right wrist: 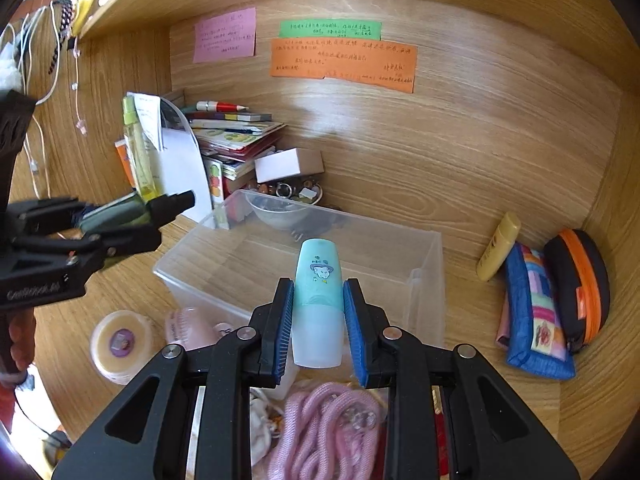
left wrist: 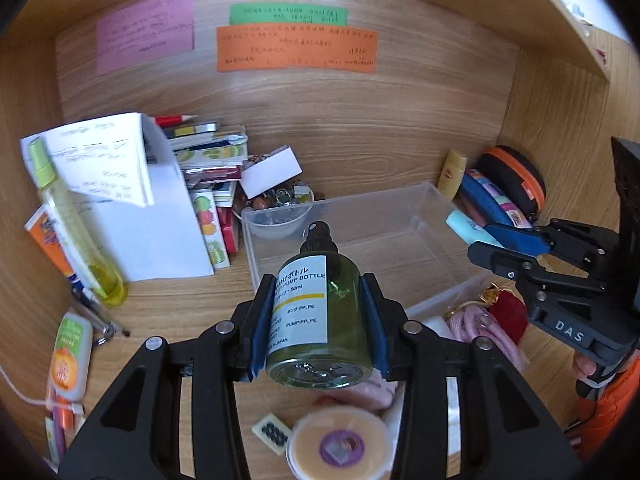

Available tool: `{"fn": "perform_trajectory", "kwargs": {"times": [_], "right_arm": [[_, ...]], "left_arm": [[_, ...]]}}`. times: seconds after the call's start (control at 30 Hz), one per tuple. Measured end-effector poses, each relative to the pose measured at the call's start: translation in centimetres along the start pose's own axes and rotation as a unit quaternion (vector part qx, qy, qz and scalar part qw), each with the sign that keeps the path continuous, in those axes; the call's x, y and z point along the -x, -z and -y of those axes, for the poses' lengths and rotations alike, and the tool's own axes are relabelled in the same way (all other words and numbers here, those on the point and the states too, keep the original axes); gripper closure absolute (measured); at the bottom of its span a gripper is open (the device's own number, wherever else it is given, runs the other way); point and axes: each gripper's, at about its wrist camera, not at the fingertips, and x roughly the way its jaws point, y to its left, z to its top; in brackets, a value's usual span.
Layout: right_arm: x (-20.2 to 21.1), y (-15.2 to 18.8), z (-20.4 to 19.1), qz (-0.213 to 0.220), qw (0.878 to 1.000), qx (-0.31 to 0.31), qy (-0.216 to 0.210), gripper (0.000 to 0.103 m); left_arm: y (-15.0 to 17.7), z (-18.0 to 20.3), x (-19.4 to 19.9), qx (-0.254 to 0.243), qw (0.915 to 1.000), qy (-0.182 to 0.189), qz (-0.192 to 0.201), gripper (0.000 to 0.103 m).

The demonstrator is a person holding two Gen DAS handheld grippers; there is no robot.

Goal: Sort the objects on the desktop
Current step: 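Carry the green bottle and mint tube over the clear plastic box with both tools, then open the left tool to drop the bottle while the right tool releases the tube into the box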

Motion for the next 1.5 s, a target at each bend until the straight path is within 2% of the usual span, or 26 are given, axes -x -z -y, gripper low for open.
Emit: {"fn": "perform_trajectory", "kwargs": {"times": [0.3, 0.57, 1.0, 1.37, 1.5], "right_arm": [[-2.9, -1.2, 0.8, -0.022, 1.0, 0.008, -0.002, 0.08], [-6.6, -1.3, 1.3, -0.064, 0.998, 0.01, -0.018, 0.08], [-10.5, -1.7, 0.9, -0.126, 0.991, 0.053, -0.009, 0.08], [-13.0, -2.0, 1.0, -0.166, 0.984, 0.06, -0.007, 0.08], [-12.9, -2.0, 0.7, -0.164, 0.984, 0.069, -0.002, 0.08]], "left_arm": [[-1.7, -0.6, -4.0, 0.013, 0.998, 0.044, -0.044, 0.062], [-2.4, 0.4, -6.9, -0.01, 0.9953, 0.048, -0.083, 0.062], [-2.4, 0.8, -10.9, -0.035, 0.9861, 0.056, -0.152, 0.062], [-1.8, 0.7, -12.3, -0.044, 0.9822, 0.044, -0.177, 0.062], [-1.8, 0.6, -12.3, -0.041, 0.9816, 0.048, -0.18, 0.06]]}}
